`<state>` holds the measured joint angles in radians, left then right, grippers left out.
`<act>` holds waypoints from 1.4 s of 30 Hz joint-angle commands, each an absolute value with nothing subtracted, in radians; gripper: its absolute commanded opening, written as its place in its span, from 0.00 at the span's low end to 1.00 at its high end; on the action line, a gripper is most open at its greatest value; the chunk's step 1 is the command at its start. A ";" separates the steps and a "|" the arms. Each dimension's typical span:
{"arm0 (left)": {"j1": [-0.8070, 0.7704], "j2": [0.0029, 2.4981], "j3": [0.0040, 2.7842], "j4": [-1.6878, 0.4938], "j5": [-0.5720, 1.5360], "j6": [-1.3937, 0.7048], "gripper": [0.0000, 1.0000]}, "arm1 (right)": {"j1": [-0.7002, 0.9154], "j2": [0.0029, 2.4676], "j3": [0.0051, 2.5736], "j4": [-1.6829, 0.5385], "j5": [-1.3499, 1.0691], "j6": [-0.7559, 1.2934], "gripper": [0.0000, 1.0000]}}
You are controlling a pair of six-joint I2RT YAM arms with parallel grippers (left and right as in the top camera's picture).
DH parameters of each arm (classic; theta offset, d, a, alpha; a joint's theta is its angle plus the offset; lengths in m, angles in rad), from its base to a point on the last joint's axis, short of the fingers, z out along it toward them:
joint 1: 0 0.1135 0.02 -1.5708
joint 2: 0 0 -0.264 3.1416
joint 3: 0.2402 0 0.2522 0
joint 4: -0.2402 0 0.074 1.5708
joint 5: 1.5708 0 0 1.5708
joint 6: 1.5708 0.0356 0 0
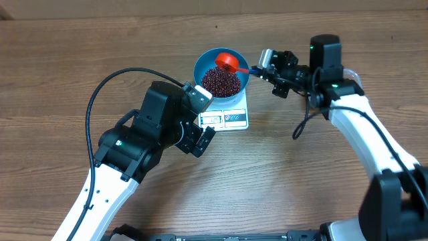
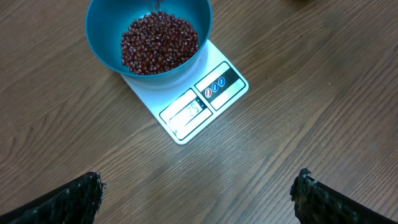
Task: Scoop item into bowl and weigh 150g on scale
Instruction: 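Tilt the scoop with the right gripper to pour beans into the bowl, then return the empty scoop with the right gripper to the bean container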
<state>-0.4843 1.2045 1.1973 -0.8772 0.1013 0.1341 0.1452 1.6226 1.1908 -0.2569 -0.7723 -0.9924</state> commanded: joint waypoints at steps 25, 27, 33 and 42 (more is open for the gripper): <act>-0.481 1.206 1.198 -0.879 0.101 0.153 1.00 | 0.041 1.501 1.200 -0.289 -0.459 -0.552 0.04; -0.481 1.206 1.198 -0.879 0.101 0.153 1.00 | -0.003 1.477 1.200 -0.313 -0.456 -0.515 0.04; -0.481 1.206 1.198 -0.879 0.101 0.153 0.99 | -0.144 1.431 1.200 -0.433 -0.442 -0.474 0.04; -0.481 1.206 1.198 -0.879 0.101 0.153 1.00 | -0.313 1.431 1.200 -0.635 -0.328 -0.475 0.04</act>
<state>-0.4843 1.2045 1.1973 -0.8772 0.1009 0.1341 -0.2844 1.4445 1.1908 -0.6186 -0.3985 -0.4900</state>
